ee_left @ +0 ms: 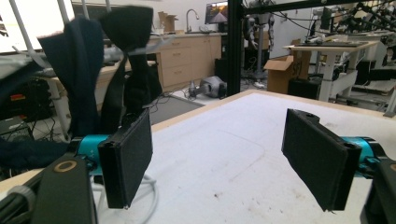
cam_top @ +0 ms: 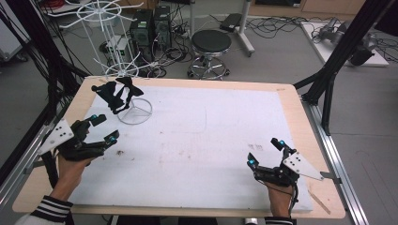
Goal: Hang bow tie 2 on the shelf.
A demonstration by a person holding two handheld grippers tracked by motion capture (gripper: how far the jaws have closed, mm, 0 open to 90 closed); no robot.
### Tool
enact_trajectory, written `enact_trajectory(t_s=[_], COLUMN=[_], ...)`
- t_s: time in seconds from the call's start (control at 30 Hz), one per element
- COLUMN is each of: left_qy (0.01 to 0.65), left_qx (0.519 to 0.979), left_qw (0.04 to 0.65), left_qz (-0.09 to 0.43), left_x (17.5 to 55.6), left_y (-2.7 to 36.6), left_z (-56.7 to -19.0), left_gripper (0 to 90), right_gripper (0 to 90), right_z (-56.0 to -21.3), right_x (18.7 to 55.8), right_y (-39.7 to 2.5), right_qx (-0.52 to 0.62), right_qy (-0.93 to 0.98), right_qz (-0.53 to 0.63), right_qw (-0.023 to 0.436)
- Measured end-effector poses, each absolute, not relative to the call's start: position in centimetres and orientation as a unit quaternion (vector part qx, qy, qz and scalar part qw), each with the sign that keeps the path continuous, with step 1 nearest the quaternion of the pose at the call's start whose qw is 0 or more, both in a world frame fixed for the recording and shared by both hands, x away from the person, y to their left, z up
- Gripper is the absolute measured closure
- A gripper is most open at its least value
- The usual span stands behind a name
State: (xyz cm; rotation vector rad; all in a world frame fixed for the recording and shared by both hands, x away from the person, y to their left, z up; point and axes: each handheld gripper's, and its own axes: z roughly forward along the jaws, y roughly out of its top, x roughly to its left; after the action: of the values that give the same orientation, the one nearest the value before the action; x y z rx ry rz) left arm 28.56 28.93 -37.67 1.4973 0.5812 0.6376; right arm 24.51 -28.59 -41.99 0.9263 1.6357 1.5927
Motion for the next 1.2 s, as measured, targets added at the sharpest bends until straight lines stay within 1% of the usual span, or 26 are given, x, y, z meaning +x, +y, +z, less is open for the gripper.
enact_trajectory(t_s=[0.27,0.4,0.47,0.53,0.7,1.2], left_qy=[0.265,0.267,0.27,0.275,0.279,0.289], left_qx=[0.653,0.647,0.644,0.641,0.636,0.621], left_qw=[0.654,0.654,0.656,0.657,0.659,0.665], left_qz=[0.274,0.286,0.284,0.287,0.289,0.298], left_x=[28.0,27.6,27.5,27.4,27.1,26.5], left_y=[28.8,28.7,28.7,28.6,28.7,28.9], left_z=[-40.1,-41.0,-41.5,-42.1,-43.2,-45.5], left_gripper=[24.9,25.0,24.9,25.0,25.0,24.4], right_gripper=[0.8,0.8,0.8,0.8,0.8,0.8], right_z=[-42.5,-42.6,-42.6,-42.7,-43.7,-45.1], right_x=[25.0,25.2,25.3,25.2,25.1,25.3], right_y=[-28.3,-28.1,-28.1,-28.0,-28.3,-27.7], right_qx=[0.351,0.346,0.34,0.34,0.339,0.329], right_qy=[0.628,0.63,0.631,0.632,0.629,0.637], right_qz=[0.609,0.609,0.608,0.61,0.613,0.609], right_qw=[0.334,0.336,0.341,0.337,0.336,0.339])
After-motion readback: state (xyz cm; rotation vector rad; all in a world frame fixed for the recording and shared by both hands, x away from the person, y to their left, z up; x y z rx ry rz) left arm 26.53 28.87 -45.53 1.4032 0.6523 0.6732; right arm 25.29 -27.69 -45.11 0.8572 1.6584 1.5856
